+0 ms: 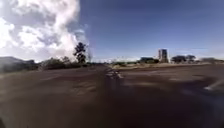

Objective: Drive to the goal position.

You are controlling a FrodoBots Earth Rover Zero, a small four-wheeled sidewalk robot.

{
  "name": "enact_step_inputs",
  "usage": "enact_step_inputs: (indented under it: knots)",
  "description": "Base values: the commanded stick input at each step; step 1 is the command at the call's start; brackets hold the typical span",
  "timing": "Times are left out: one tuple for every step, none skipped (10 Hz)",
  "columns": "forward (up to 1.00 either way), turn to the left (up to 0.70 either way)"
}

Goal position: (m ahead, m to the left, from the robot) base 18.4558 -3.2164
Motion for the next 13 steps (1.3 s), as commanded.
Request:
enact_step_inputs:
  knots:
    - [0.50,0.00]
    - [0.50,0.00]
    - [0.50,0.00]
    - [0.50,0.00]
    - [0.50,0.00]
    - [0.50,0.00]
    - [0.50,0.00]
    - [0.50,0.00]
    - [0.50,0.00]
    - [0.50,0.00]
    - [0.50,0.00]
    - [0.50,0.00]
    - [0.50,0.00]
